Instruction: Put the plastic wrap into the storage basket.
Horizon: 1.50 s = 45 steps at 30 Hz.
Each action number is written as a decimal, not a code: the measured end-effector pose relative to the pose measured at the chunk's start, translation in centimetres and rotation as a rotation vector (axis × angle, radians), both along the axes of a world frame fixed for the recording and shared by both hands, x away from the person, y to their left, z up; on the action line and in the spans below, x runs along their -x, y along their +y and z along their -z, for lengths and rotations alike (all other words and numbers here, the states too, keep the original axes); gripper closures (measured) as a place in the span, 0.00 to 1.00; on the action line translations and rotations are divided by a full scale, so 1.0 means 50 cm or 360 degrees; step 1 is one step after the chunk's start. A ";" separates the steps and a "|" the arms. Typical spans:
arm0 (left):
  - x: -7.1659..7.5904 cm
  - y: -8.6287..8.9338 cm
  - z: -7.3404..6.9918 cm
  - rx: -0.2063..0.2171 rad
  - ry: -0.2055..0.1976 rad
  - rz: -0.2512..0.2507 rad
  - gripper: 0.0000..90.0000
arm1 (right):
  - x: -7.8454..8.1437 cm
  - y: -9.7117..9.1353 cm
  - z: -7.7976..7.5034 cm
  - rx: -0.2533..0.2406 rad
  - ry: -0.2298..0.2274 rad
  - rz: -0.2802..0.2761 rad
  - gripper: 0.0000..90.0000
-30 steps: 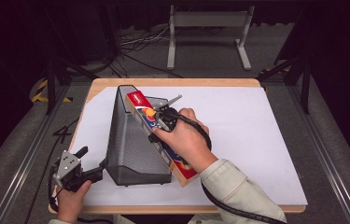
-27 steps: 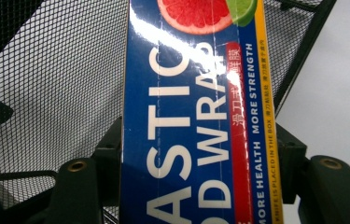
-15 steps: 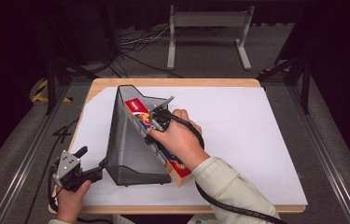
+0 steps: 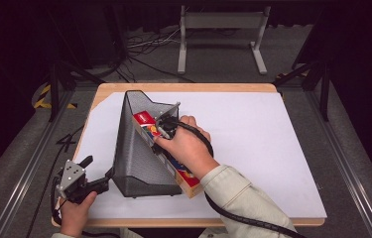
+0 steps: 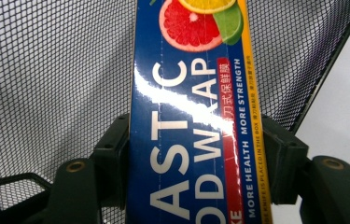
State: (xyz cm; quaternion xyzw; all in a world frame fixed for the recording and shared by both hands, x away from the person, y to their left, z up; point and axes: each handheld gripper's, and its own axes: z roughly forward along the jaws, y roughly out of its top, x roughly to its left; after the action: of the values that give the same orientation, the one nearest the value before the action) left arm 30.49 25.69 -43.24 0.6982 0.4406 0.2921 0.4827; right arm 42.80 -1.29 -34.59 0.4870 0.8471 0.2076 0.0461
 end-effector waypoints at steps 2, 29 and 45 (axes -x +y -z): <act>0.000 0.000 0.000 -0.0001 0.0001 0.0002 0.18 | -0.001 0.008 0.001 0.0023 0.0003 -0.0003 0.43; -0.001 0.001 0.002 -0.0003 0.0005 -0.0011 0.18 | 0.020 -0.018 -0.069 -0.0181 -0.0250 -0.0122 0.26; -0.009 -0.002 0.002 0.0004 0.0003 -0.0016 0.18 | 0.048 -0.095 -0.117 -0.0412 -0.0556 -0.0223 0.23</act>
State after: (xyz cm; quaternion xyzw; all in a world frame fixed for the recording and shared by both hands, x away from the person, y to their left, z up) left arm 30.95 25.58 -43.36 0.6957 0.4449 0.2932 0.4818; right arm 40.42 -6.03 -28.73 0.3856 0.8243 0.3983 0.1148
